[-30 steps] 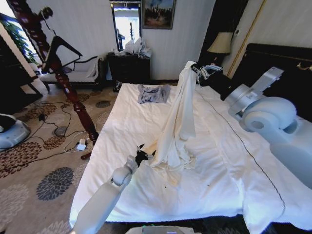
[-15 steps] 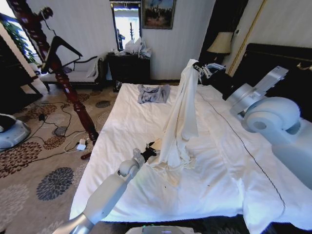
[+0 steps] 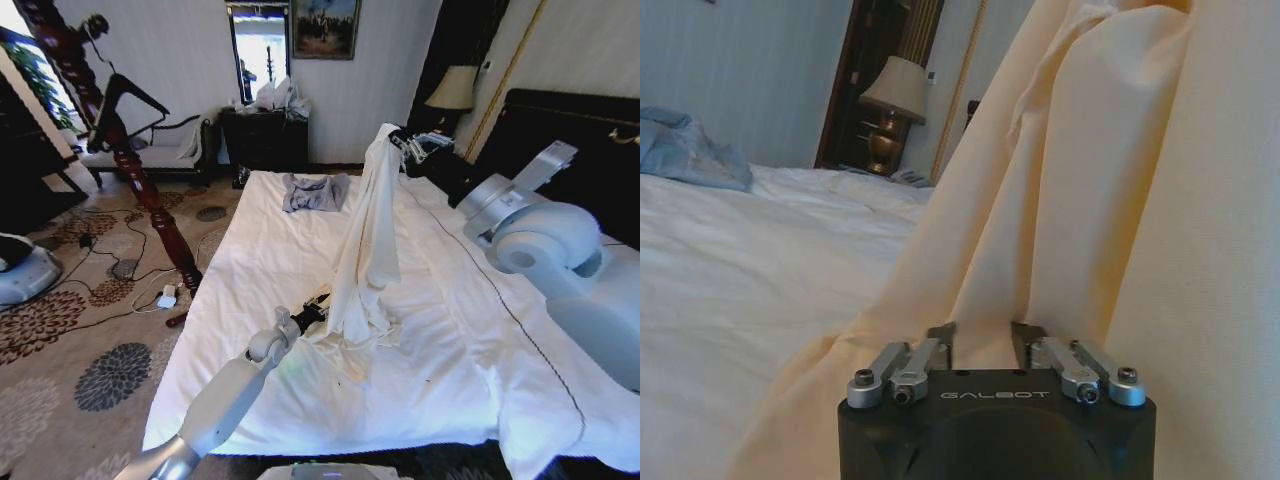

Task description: Pick up the clothes from the bed and hang them on the clothes hanger.

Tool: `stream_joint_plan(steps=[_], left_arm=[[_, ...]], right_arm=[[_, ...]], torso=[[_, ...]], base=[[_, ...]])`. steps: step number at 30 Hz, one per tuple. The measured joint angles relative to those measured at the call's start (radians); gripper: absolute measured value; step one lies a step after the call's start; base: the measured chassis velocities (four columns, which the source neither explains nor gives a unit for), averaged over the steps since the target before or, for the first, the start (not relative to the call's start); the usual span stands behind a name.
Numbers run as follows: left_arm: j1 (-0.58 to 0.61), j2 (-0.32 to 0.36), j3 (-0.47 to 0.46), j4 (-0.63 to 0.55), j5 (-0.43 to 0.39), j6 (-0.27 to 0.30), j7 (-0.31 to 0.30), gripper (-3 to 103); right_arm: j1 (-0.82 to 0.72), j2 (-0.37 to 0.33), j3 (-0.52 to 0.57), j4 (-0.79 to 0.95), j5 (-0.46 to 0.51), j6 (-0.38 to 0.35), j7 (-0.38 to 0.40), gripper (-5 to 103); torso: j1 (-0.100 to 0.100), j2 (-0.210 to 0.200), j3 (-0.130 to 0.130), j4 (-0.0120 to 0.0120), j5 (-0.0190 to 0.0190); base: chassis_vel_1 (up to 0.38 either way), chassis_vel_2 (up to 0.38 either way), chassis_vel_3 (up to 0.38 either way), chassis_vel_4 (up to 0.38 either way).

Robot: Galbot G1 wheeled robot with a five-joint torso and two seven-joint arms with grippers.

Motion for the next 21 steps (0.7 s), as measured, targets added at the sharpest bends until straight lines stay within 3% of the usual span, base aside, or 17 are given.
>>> stream_joint_plan(steps=[4, 5, 11, 18, 20, 21], left_arm=[[-0.002, -0.001, 0.0, 0.008, 0.001, -0.008, 0.004, 25], [-0.002, -0.001, -0.003, 0.01, 0.003, -0.011, 0.007, 15], [0.028, 0.005, -0.028, -0.012, 0.004, -0.015, 0.01, 2], [0.132, 0.053, -0.089, -0.103, -0.008, -0.003, -0.041, 0], [0.181, 0.053, -0.14, -0.138, -0.059, 0.021, -0.082, 11], [0.181, 0.053, -0.14, -0.138, -0.059, 0.021, -0.082, 11]], right_arm=[[0.0, 0.002, -0.002, 0.004, 0.0, 0.001, 0.002, 0], [0.001, 0.003, -0.002, 0.005, 0.0, 0.002, 0.003, 0], [0.0, 0.003, -0.001, 0.008, 0.0, 0.006, 0.005, 0], [-0.008, 0.006, 0.001, 0.006, -0.004, 0.01, 0.006, 0], [-0.015, 0.014, 0.004, 0.0, -0.01, 0.013, 0.005, 0], [-0.015, 0.014, 0.004, 0.0, -0.01, 0.013, 0.005, 0]], torso=[[0.0, 0.0, 0.0, 0.0, 0.0], [0.0, 0.0, 0.0, 0.0001, 0.0], [0.0, 0.0, 0.0, 0.0, -0.0001], [0.0, 0.0, 0.0, 0.0003, -0.0001], [0.0, 0.0, 0.0, 0.0004, -0.0001], [0.0, 0.0, 0.0, 0.0004, -0.0001]], base=[[0.0, 0.0, 0.0, 0.0], [0.0, 0.0, 0.0, 0.0], [0.0, 0.0, 0.0, 0.0], [0.0, 0.0, 0.0, 0.0], [0.0, 0.0, 0.0, 0.0], [0.0, 0.0, 0.0, 0.0]])
